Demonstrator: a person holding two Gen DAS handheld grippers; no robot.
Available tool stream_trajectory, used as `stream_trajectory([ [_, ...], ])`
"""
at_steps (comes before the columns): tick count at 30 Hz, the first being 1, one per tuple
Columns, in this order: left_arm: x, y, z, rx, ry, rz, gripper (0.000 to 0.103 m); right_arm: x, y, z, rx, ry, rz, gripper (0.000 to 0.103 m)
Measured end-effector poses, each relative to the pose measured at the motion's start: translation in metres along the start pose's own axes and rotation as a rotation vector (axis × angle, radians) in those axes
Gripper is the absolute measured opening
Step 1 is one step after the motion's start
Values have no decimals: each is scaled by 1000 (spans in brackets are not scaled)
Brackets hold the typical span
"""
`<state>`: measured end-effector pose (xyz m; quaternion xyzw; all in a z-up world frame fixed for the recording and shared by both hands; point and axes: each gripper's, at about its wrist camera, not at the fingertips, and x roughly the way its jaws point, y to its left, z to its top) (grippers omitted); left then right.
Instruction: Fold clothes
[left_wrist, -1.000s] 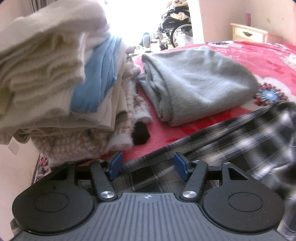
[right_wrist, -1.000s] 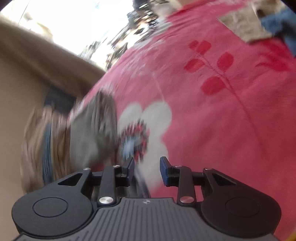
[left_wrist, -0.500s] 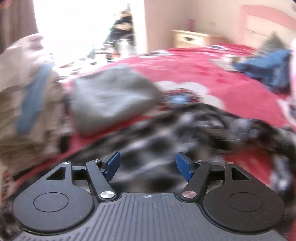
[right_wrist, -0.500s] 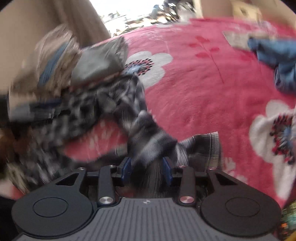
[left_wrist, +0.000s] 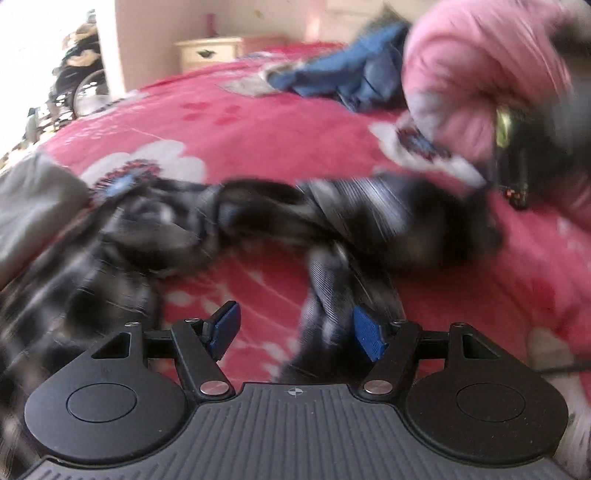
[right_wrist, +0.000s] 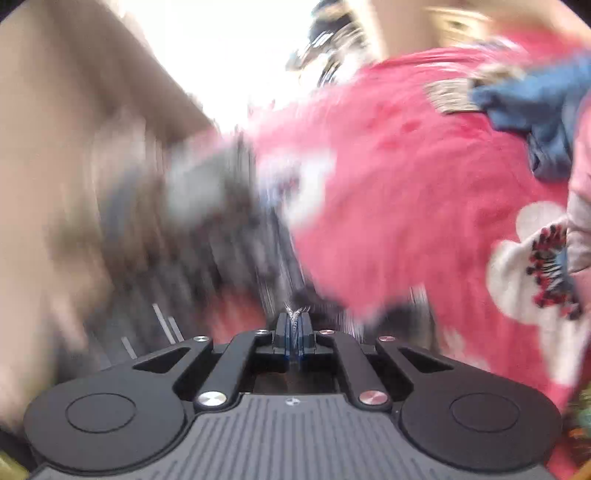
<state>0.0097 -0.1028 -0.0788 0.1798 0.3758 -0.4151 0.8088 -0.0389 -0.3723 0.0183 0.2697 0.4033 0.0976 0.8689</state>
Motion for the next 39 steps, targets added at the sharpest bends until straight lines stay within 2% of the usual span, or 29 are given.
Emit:
stream_trajectory([
  [2, 6, -6, -4, 11, 21, -7, 67, -11, -26, 37, 187, -107, 114, 4],
  [4, 8, -6, -6, -4, 33, -18, 67, -9, -45, 71, 297, -202, 208, 4],
  [8, 11, -4, -8, -20, 49, -27, 67, 9, -57, 130, 303, -326, 163, 4],
  [10, 11, -4, -8, -20, 52, -27, 67, 17, -53, 145, 248, -334, 60, 8],
  [11, 11, -4, -8, -22, 53, -27, 67, 21, -45, 140, 192, -298, 48, 10],
  [13, 12, -4, -9, -32, 53, -30, 67, 30, -31, 131, 80, -224, 23, 22],
  [14, 12, -4, -9, -36, 52, -31, 67, 35, -17, 116, -10, -167, 20, 31],
  [15, 12, -4, -8, -38, 52, -32, 67, 41, -4, 98, -101, -110, 21, 34],
  [17, 14, -3, -8, -39, 51, -40, 67, 55, 24, 57, -287, 16, 29, 34],
  [20, 17, 0, -10, -36, 49, -58, 67, 71, 51, -6, -457, 183, 38, 34],
  [22, 20, 1, -12, -37, 46, -69, 67, 79, 56, -38, -547, 252, -31, 35],
  [26, 18, 0, -16, -39, 34, -83, 68, 105, 38, -64, -691, 296, -266, 38],
  [28, 18, 1, -16, -39, 31, -85, 68, 115, 29, -76, -781, 305, -333, 40],
  [29, 18, 1, -16, -39, 30, -85, 68, 116, 29, -78, -793, 296, -328, 40],
  [30, 18, 0, -16, -39, 29, -84, 68, 114, 30, -76, -783, 296, -331, 34],
  [31, 18, 0, -16, -40, 28, -81, 68, 112, 31, -74, -772, 296, -333, 23],
  [32, 18, -1, -16, -41, 28, -78, 68, 108, 31, -68, -736, 282, -339, 5],
  [33, 18, -1, -16, -41, 27, -76, 68, 105, 32, -62, -699, 269, -344, 5],
  [35, 18, -1, -16, -44, 23, -72, 68, 86, 32, -38, -544, 231, -269, 5],
  [39, 19, -1, -16, -50, 14, -68, 68, 33, 16, 25, -143, 78, -12, 5],
])
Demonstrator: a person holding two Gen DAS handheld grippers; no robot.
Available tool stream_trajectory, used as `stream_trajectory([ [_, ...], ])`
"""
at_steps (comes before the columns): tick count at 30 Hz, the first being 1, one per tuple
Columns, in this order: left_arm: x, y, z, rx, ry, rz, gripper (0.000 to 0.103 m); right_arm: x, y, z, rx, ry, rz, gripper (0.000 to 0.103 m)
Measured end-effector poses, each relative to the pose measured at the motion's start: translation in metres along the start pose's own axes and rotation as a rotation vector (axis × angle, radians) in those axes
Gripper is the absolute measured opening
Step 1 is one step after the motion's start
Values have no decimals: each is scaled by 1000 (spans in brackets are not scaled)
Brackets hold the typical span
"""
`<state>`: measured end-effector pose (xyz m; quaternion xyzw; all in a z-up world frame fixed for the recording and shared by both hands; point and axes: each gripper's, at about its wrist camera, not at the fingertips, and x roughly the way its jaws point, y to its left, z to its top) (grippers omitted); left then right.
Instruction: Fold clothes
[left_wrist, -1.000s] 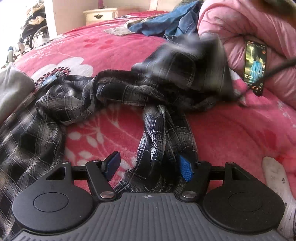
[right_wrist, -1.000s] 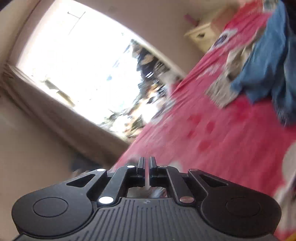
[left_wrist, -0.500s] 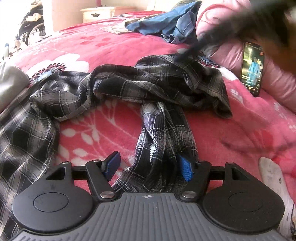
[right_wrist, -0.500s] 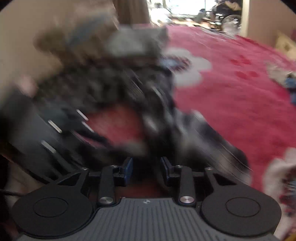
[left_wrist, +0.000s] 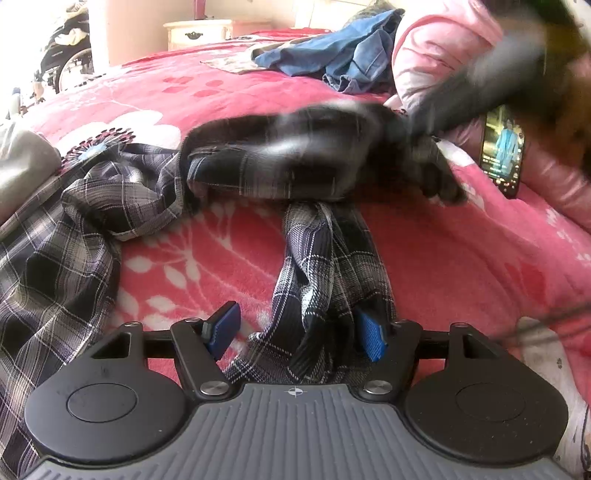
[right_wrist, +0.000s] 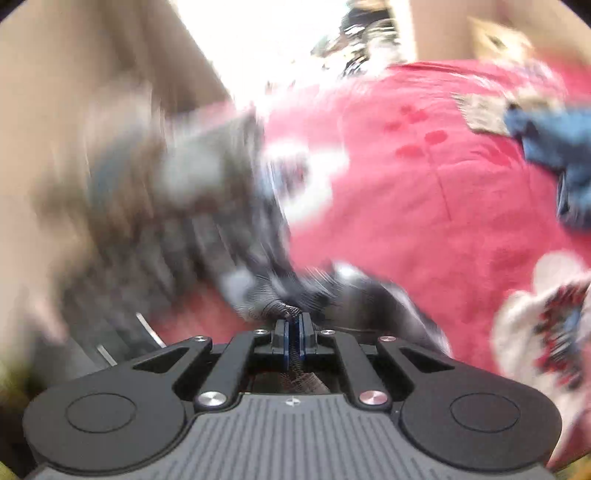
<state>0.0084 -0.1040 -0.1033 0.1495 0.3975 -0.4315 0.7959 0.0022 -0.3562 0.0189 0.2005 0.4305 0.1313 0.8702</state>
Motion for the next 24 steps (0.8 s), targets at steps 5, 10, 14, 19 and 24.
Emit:
stream_trajectory([
  [5, 3, 2, 3, -24, -4, -3, 67, -18, -40, 63, 332, -97, 223, 6],
  [10, 3, 3, 5, -43, -5, -10, 63, -12, -49, 128, 295, -160, 162, 6],
  [14, 3, 1, 5, -39, 0, -30, 54, 10, -45, 168, 49, -192, -71, 7],
  [19, 5, 7, 6, -57, 8, -50, 54, 57, -28, 164, -304, -188, -455, 37],
  [24, 7, 8, 7, -67, 13, -69, 59, 46, -25, 106, -265, -187, -404, 63],
])
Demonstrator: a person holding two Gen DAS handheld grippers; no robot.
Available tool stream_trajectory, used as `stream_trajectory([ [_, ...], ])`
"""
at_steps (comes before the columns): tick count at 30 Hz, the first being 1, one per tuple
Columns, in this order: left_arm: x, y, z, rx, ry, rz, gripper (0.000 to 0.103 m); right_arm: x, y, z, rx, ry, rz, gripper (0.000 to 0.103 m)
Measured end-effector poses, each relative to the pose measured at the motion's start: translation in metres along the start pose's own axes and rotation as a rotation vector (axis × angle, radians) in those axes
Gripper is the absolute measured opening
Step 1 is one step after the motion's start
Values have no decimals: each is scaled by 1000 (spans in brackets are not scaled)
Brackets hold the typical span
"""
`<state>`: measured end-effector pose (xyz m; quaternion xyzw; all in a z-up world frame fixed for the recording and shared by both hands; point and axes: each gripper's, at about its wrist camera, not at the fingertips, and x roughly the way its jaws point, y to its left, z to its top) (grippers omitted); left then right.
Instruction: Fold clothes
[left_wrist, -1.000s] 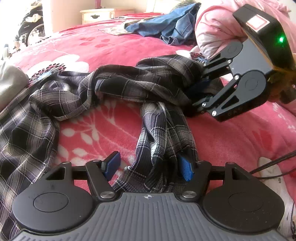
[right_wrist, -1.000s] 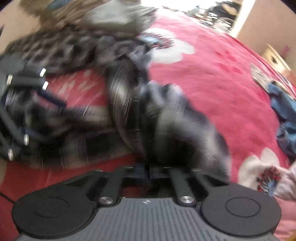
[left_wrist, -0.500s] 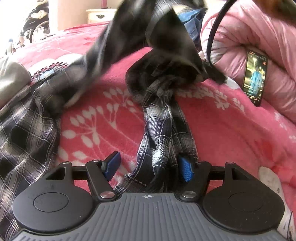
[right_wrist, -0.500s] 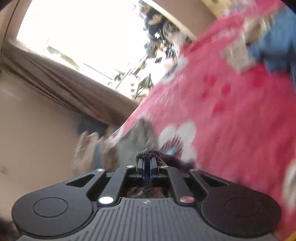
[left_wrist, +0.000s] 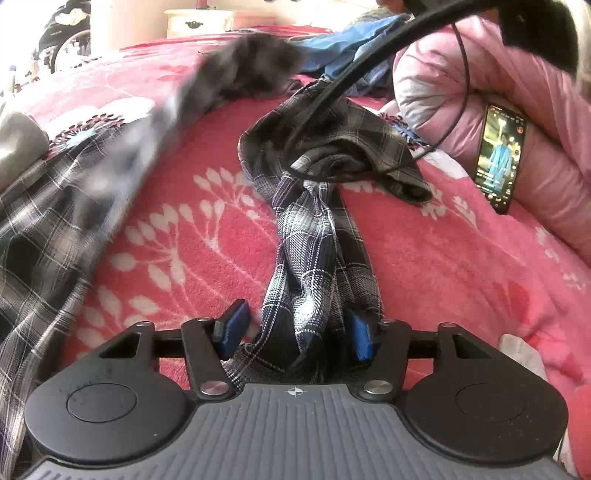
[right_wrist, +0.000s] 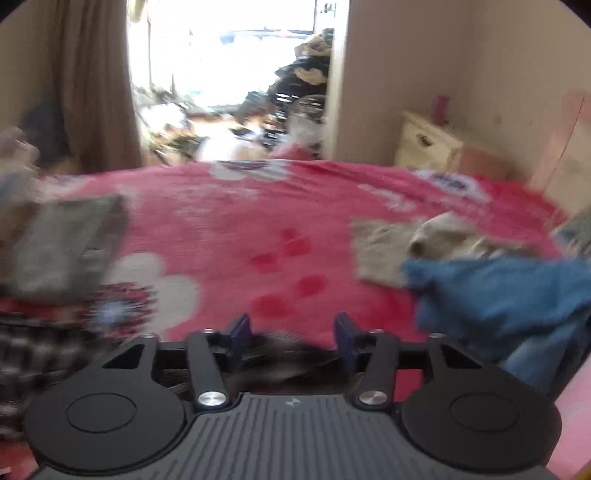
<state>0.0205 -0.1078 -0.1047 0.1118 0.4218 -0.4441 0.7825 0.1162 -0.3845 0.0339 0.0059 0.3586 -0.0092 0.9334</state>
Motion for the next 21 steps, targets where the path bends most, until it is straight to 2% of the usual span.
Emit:
stream_trajectory([
  [1, 0, 1, 0, -2, -1, -4, 59, -9, 2, -14, 20, -3, 49, 70],
  [2, 0, 2, -1, -5, -2, -9, 60, -14, 3, -30, 44, 24, 103, 84],
  [3, 1, 2, -1, -8, -2, -13, 61, -10, 6, -47, 53, 84, 130, 91],
  [5, 2, 5, -2, -18, -5, -21, 62, -1, 11, -81, 70, 204, 184, 91],
  [7, 3, 7, -3, -26, -12, -29, 62, 19, 16, -110, 69, 292, 131, 90],
  [8, 3, 7, -3, -25, -18, -32, 62, 29, 15, -123, 104, 327, 108, 81],
  [9, 3, 7, -4, -20, -24, -32, 62, 33, 12, -134, 164, 338, 86, 66],
  [10, 3, 7, -5, -15, -34, -29, 58, 37, 9, -145, 224, 347, 64, 64],
  [11, 2, 6, -5, -12, -43, -26, 56, 29, 11, -148, 246, 312, 54, 46],
  [12, 0, 6, -7, -9, -51, -23, 52, 21, 12, -149, 271, 305, 53, 21],
  [14, -2, 8, -8, -24, -60, -28, 44, 0, 10, -152, 332, 289, 60, 17],
  [16, -6, 12, -7, -63, -59, -63, 33, -24, 9, -148, 369, 267, 58, 16],
  [21, -19, 18, -2, -141, -54, -262, 29, -83, -9, -132, 411, 259, 36, 16],
])
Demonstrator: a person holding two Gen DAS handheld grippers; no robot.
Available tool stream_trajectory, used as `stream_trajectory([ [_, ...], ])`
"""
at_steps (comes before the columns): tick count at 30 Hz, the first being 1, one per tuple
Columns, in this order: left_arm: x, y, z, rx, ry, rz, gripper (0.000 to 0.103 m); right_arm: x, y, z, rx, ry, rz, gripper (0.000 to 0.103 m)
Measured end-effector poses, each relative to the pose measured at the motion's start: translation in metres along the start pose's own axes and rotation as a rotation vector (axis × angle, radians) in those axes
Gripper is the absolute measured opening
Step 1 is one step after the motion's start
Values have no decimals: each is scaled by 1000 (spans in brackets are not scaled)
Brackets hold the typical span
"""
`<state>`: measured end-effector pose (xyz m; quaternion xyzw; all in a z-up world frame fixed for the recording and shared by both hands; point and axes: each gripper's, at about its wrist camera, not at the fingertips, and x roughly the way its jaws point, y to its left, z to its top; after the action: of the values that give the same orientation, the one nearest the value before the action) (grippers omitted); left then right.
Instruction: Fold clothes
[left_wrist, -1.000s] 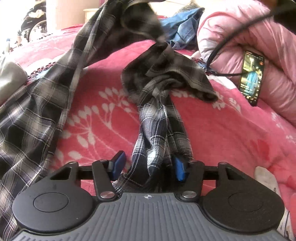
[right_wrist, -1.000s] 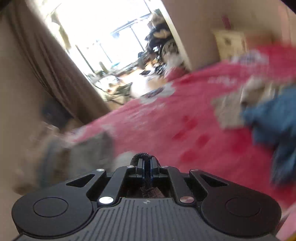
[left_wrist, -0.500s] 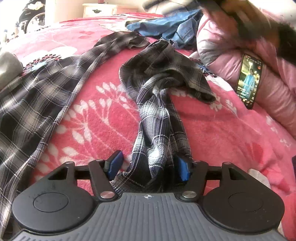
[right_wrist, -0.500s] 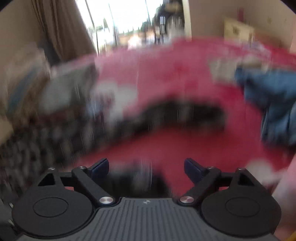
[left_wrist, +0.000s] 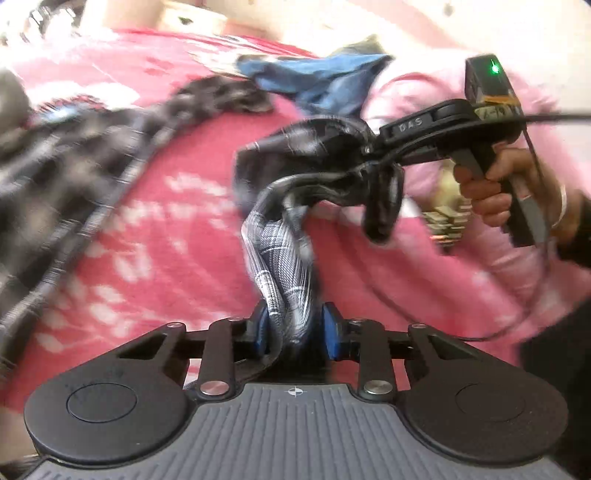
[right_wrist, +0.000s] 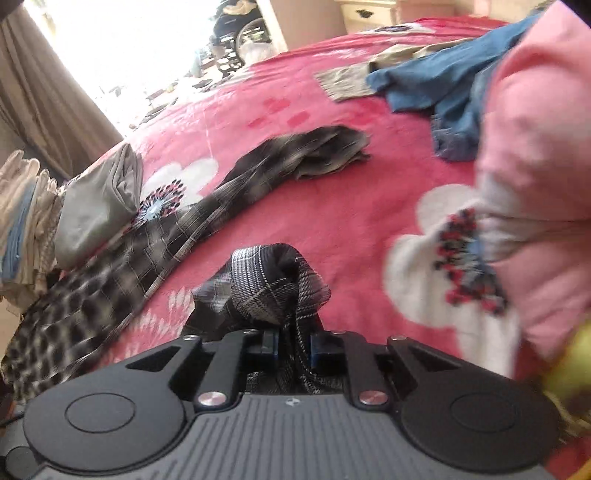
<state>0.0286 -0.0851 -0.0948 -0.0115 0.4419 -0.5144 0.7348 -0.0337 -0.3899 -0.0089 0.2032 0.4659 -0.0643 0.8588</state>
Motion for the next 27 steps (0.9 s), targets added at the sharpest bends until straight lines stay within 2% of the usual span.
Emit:
stream_trajectory([
  [1, -1, -2, 0, 7, 15, -31, 30, -7, -4, 0, 11, 20, -21, 16],
  [3, 0, -4, -1, 17, 58, -85, 34, -7, -10, 0, 3, 119, -72, 23],
  [4, 2, -5, -2, 17, 81, -98, 40, -5, -13, -4, -13, 176, -124, 26],
  [5, 4, -4, -3, 16, 101, -99, 43, -5, -13, -6, -39, 203, -164, 34],
  [6, 5, -4, -3, 14, 110, -89, 49, -7, -10, -8, -83, 211, -198, 38],
  [8, 6, 0, -2, 0, 116, -63, 57, -19, 1, -6, -175, 163, -223, 44],
  [9, 4, 3, 0, -16, 109, -55, 61, -27, 6, -1, -202, 119, -224, 50],
  [11, -4, 12, 4, -60, 81, -43, 67, -42, 18, 8, -256, 23, -219, 54],
  [12, -9, 17, 6, -85, 64, -41, 68, -49, 23, 14, -282, -28, -212, 55],
  [15, -20, 29, 13, -144, 13, -45, 70, -56, 32, 40, -227, -150, -71, 62],
  [17, -26, 36, 18, -174, -27, -38, 70, -36, 30, 62, -88, -116, 106, 62],
  [19, -34, 40, 22, -171, -70, 2, 70, -6, 30, 79, 8, -82, 202, 62],
  [20, -36, 42, 24, -163, -85, 36, 70, 11, 30, 87, 37, -72, 216, 61],
  [23, -35, 45, 30, -100, -105, 206, 70, 71, 18, 110, 179, -13, 213, 58],
  [24, -31, 46, 32, -73, -99, 276, 70, 88, 13, 115, 224, 8, 229, 51],
  [25, -28, 48, 34, -49, -93, 328, 69, 107, 10, 119, 268, 28, 235, 50],
  [27, -21, 52, 38, -2, -91, 387, 69, 134, 7, 125, 316, 40, 225, 42],
])
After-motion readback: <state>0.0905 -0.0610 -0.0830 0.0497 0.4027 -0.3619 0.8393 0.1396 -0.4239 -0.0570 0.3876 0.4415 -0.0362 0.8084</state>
